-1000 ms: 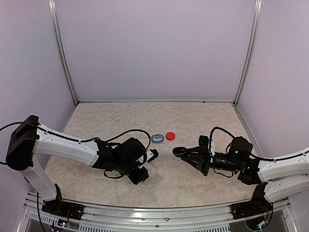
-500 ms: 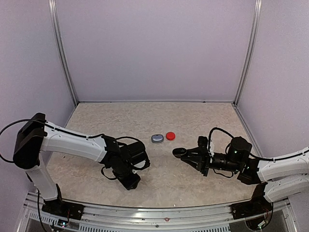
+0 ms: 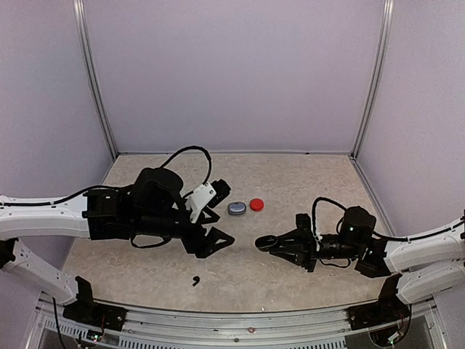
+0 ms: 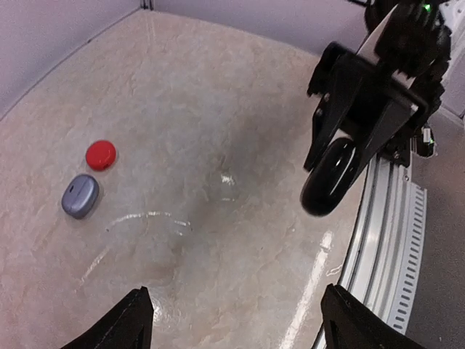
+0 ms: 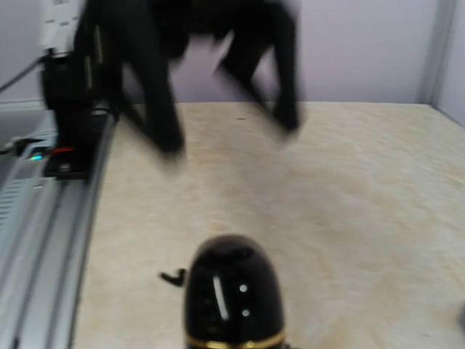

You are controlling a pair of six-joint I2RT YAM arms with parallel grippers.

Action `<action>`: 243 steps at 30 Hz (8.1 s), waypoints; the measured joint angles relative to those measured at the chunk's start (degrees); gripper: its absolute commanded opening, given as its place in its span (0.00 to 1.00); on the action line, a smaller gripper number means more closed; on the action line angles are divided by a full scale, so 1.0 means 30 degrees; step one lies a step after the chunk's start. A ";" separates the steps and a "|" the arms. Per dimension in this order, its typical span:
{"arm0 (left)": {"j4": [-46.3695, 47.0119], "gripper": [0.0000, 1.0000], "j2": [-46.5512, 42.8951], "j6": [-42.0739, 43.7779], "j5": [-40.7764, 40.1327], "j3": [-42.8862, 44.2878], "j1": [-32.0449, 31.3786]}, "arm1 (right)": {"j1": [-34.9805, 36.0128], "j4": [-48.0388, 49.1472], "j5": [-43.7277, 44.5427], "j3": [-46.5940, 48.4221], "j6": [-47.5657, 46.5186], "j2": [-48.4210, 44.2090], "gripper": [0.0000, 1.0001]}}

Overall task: Insert the wireless bluetooth earbuds into the charging case
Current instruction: Open the charging case, then pick up the right earbud from the center of the board, then insert the right earbud into the right side groove of the charging case.

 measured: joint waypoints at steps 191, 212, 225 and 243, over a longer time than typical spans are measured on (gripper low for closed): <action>1.5970 0.10 0.3985 -0.3155 -0.6448 0.1202 -0.2586 | 0.4422 0.5508 1.3624 0.2892 -0.0138 0.2463 0.00; 1.5365 0.10 0.4721 -0.3198 -0.6360 0.2157 -0.2441 | 0.4444 0.5821 1.3486 0.2892 0.0226 0.2470 0.00; 1.4702 0.10 0.4692 -0.2514 -0.6309 0.2579 -0.2455 | 0.4473 0.6448 1.4644 0.2827 0.1647 0.2470 0.00; 1.4294 0.10 0.4626 -0.2448 -0.6309 0.2739 -0.2492 | 0.4532 0.6674 1.4455 0.2805 0.1515 0.2514 0.00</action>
